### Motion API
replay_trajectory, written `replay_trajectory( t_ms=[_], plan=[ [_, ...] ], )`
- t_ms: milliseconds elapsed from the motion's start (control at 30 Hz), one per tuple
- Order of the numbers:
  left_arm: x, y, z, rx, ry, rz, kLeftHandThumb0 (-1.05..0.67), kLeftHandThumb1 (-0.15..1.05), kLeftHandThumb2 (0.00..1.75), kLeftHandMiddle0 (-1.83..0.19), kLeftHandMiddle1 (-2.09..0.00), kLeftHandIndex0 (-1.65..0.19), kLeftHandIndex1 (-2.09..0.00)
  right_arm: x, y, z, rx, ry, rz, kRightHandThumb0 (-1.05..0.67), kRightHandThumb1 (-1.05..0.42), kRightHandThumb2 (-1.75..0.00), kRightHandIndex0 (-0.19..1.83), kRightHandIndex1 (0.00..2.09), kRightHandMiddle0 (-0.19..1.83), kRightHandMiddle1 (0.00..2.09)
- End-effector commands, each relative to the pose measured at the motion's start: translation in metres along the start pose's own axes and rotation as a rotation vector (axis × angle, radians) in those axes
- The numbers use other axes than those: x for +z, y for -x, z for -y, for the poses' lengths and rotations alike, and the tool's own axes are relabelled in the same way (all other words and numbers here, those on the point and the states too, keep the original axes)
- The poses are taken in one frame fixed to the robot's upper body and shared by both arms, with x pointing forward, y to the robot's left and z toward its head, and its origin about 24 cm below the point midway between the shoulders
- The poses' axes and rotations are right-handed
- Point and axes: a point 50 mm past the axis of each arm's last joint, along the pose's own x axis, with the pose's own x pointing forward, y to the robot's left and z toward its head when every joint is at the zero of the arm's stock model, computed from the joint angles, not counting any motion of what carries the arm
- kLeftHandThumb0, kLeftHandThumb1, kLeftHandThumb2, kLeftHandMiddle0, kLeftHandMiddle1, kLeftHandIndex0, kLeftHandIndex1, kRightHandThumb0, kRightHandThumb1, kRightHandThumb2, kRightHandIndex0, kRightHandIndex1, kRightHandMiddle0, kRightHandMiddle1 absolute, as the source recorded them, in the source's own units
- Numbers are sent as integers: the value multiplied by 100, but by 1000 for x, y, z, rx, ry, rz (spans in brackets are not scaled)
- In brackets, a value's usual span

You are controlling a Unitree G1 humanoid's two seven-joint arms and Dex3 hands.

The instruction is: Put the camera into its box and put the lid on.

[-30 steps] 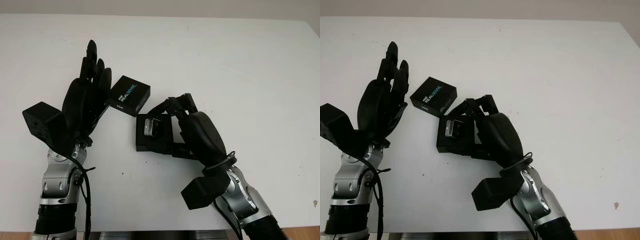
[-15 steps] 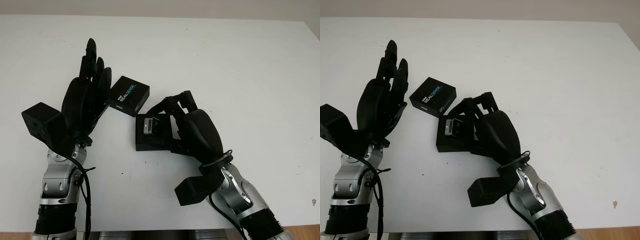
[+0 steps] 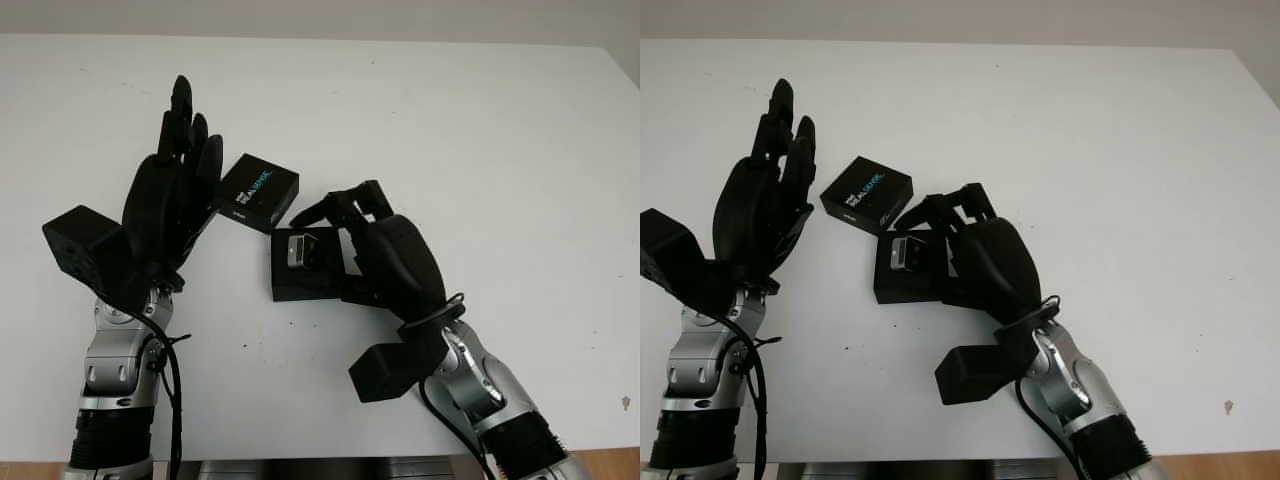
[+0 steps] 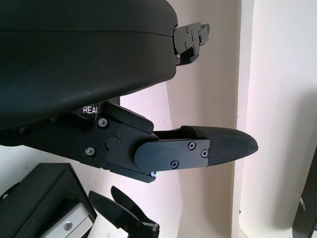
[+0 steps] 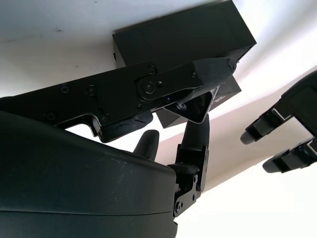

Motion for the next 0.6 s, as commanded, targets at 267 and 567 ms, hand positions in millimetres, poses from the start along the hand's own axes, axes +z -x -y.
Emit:
replay_trajectory(
  t_ms=[267, 567],
  plan=[
    [1, 2, 1, 9, -2, 2, -79, 105, 46, 19, 0, 19, 0, 1, -1, 18, 64, 152, 59, -45, -97, -6, 10, 140, 55, 149],
    [2, 3, 1, 8, -1, -1, -79, 105, 45, 19, 0, 19, 0, 5, 0, 19, 41, 166, 100, -41, -105, -9, 24, 137, 54, 173]
  ],
)
